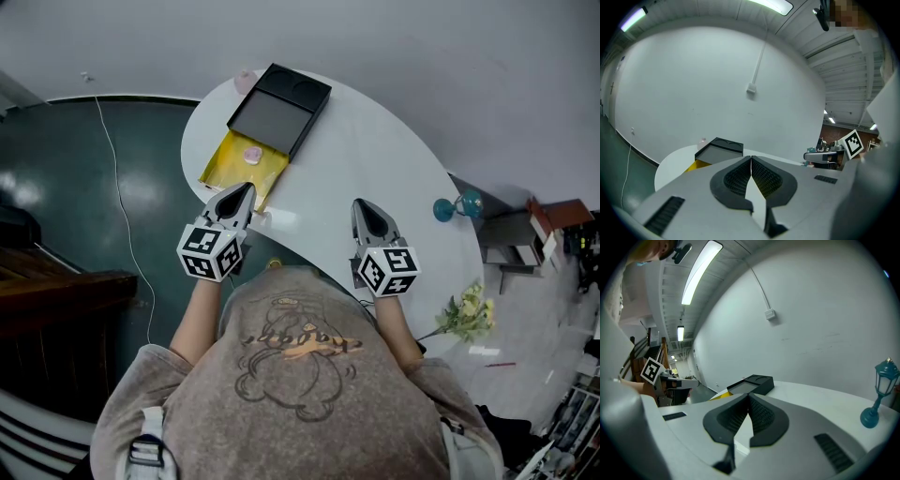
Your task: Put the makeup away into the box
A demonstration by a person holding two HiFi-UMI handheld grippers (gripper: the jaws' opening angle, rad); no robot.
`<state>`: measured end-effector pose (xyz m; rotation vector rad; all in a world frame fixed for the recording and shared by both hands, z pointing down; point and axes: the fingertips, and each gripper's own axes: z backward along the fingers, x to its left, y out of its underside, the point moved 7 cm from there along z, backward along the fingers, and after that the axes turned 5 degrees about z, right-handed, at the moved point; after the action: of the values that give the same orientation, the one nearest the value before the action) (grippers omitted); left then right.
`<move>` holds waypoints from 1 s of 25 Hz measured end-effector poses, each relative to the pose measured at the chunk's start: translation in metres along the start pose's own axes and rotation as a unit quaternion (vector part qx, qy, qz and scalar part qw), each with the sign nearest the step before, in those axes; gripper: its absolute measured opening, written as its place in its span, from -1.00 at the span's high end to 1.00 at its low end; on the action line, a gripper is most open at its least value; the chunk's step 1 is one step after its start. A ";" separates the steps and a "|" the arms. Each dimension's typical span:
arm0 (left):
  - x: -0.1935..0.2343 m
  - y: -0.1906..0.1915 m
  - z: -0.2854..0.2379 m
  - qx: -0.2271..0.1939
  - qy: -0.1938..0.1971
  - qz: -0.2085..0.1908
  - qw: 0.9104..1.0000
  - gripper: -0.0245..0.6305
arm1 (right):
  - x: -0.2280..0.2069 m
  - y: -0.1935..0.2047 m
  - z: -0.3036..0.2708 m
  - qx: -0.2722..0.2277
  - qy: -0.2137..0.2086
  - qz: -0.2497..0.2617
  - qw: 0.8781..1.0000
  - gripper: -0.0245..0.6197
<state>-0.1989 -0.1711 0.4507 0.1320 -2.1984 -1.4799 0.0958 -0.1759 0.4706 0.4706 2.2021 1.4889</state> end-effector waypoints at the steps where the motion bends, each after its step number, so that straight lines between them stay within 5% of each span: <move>1: 0.000 0.000 0.000 0.001 0.000 0.001 1.000 0.85 | 0.000 0.000 0.000 0.001 0.001 0.000 1.000 0.91; 25: -0.004 0.003 -0.004 0.001 0.010 0.019 1.000 0.85 | 0.000 0.003 0.003 0.004 0.006 0.004 1.000 0.91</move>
<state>-0.1931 -0.1720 0.4537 0.1034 -2.1745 -1.4503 0.0974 -0.1722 0.4723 0.4748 2.2178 1.4915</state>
